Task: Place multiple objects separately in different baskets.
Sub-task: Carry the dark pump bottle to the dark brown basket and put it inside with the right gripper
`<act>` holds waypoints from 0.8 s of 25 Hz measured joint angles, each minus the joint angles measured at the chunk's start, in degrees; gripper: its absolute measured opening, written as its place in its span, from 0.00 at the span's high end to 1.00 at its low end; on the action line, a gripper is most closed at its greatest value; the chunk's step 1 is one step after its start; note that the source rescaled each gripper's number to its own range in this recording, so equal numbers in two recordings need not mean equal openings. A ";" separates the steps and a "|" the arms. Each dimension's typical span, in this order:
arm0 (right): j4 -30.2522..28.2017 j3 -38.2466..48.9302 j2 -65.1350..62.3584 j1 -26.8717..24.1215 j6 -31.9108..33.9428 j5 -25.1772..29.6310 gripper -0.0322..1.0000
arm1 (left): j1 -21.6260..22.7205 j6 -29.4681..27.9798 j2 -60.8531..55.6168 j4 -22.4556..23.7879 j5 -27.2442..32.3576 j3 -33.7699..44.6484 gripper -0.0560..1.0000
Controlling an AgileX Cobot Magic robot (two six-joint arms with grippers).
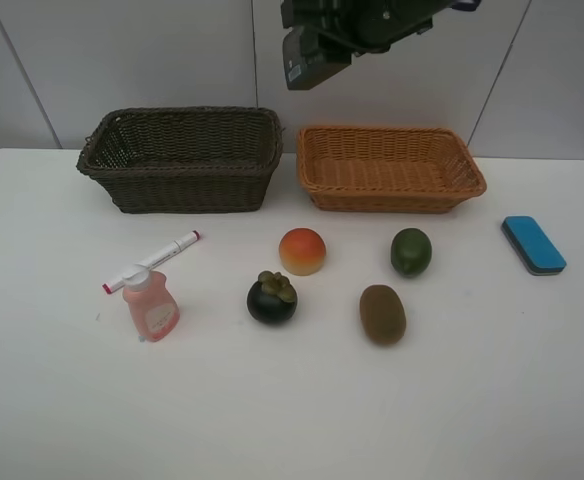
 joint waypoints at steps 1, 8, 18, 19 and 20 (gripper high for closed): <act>0.00 -1.20 2.02 0.07 0.00 -1.04 0.95 | 0.00 0.00 0.00 0.00 0.00 0.00 0.00; 0.00 -6.86 14.23 0.20 0.00 -8.09 0.95 | 0.00 0.00 0.00 0.00 0.00 0.00 0.00; 0.00 -14.77 25.14 4.86 0.00 -11.31 0.96 | 0.00 0.00 0.00 0.00 0.00 0.00 0.00; 0.00 -15.63 26.11 5.39 0.00 -11.31 0.96 | 0.00 0.00 0.00 0.00 0.00 0.00 0.00; 0.00 -16.28 26.97 5.88 0.00 -11.45 0.96 | 0.00 0.00 0.00 0.00 0.00 0.00 0.00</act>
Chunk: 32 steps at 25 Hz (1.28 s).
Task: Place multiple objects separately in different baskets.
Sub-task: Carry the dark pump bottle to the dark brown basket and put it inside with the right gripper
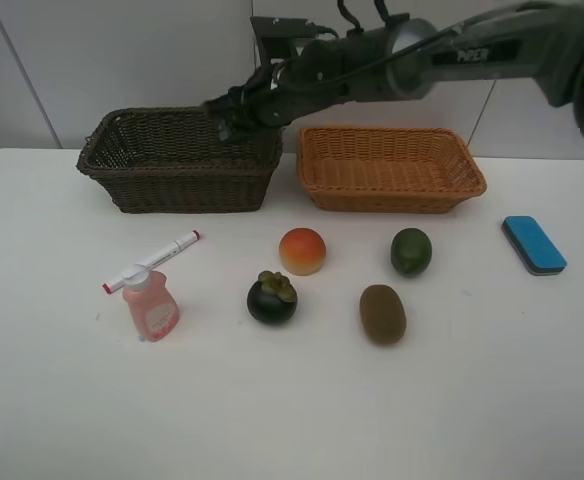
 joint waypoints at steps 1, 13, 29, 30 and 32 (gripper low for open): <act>0.00 -0.56 0.68 0.39 0.00 -0.26 0.96 | 0.00 0.00 0.00 0.00 0.00 0.00 0.00; 0.00 -1.10 3.80 2.00 0.00 -1.60 0.96 | 0.00 0.00 0.00 0.00 0.00 0.00 0.00; 0.00 -1.34 3.74 2.11 -0.21 -4.06 0.04 | 0.00 0.00 0.00 0.00 0.00 0.00 0.00; 0.00 -1.34 3.74 2.11 -0.21 -4.06 0.02 | 0.00 0.00 0.00 0.00 0.00 0.00 0.00; 0.00 -1.34 3.74 2.11 -0.21 -4.11 0.01 | 0.00 0.00 0.00 0.00 0.00 0.00 0.00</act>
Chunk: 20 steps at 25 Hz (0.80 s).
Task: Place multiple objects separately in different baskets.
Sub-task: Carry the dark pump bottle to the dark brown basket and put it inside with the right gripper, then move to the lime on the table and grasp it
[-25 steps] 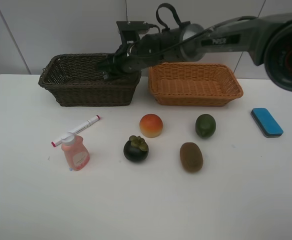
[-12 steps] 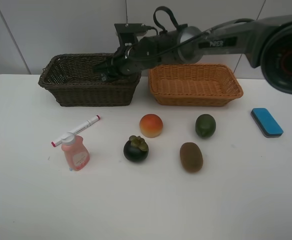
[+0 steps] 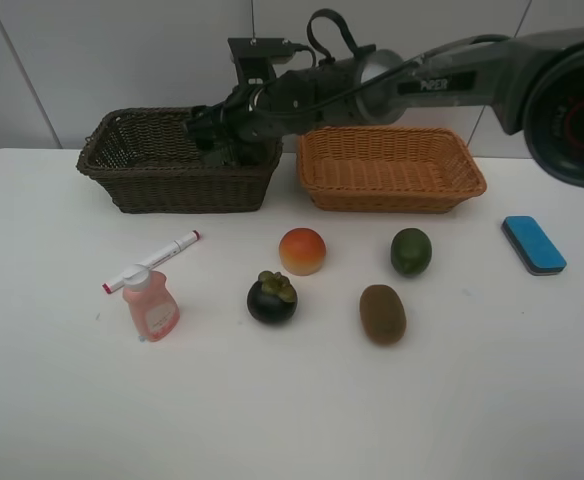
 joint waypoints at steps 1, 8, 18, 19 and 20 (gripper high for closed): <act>0.00 0.00 0.00 0.00 0.00 0.00 0.01 | 0.00 0.00 0.00 0.00 0.00 0.00 0.00; 0.00 0.00 -1.11 0.00 0.00 0.05 0.00 | 0.00 0.00 0.00 0.00 0.00 0.00 0.00; -4.34 -0.12 -9.94 -0.78 -0.17 10.97 0.00 | 0.00 0.00 0.00 0.00 0.00 0.00 0.00; -4.74 -0.12 -10.82 -1.18 -0.17 13.58 0.00 | 0.00 0.00 0.00 0.00 0.00 0.00 0.00; -5.18 -0.12 -11.79 -1.53 -0.17 16.79 0.00 | 0.00 0.00 0.00 0.00 0.00 0.00 0.00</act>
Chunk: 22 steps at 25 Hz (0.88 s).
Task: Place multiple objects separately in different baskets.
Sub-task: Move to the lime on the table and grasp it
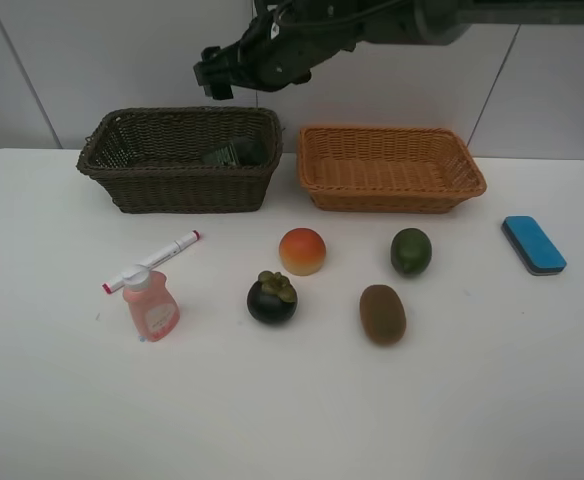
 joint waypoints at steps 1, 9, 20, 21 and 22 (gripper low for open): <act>-0.38 0.00 -0.91 -0.37 0.00 3.29 0.00 | 0.00 0.00 0.00 0.00 0.00 0.00 0.00; -1.22 0.00 -6.44 -2.79 0.00 28.22 0.00 | 0.00 0.00 0.00 0.00 0.00 0.00 0.00; -0.81 8.35 -13.23 -5.67 1.49 43.07 0.00 | 0.00 0.00 0.00 0.00 0.00 0.00 0.00; -0.54 10.57 -14.11 -6.19 1.53 42.56 0.00 | 0.00 0.00 0.00 0.00 0.00 0.00 0.00; -0.16 12.96 -15.13 -6.90 1.59 41.69 0.00 | 0.00 0.00 0.00 0.00 0.00 0.00 0.00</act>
